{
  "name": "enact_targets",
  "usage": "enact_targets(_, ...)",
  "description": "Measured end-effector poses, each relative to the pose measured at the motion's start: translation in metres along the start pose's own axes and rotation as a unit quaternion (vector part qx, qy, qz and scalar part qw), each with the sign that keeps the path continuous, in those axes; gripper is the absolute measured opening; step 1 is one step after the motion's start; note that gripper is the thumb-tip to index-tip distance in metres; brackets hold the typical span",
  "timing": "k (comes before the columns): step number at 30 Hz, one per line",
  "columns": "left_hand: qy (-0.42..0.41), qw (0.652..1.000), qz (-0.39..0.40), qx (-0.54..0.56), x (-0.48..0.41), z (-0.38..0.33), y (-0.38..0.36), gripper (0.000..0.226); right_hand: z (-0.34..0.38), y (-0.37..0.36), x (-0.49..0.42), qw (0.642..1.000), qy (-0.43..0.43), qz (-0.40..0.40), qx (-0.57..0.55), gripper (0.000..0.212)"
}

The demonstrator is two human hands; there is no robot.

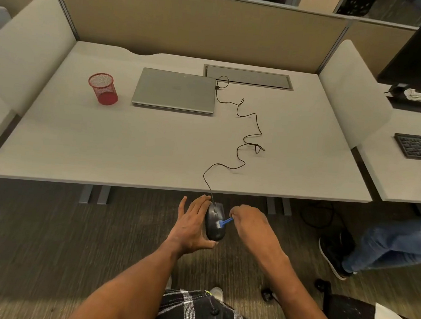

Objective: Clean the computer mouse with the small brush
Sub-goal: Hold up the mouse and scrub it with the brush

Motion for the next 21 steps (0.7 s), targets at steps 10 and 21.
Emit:
enact_targets(10, 0.005, 1.0, 0.001, 0.0, 0.0, -0.001, 0.0, 0.128, -0.001, 0.001, 0.005, 0.998, 0.008, -0.059, -0.004, 0.023)
enact_targets(21, 0.008, 1.0, 0.004, -0.005, 0.003, 0.001, 0.0, 0.13, -0.005, 0.012, 0.013, 1.0, 0.003, 0.028, -0.003, 0.03)
Point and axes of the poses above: each hand's wrist, its own x-axis away from the middle knuckle, its own y-axis out of the back of the hand, z = x × y, the point moved 3 cm from there along -x, towards the middle knuckle, and after that the axes turned 10 degrees about -z, right-handed, at the moved point
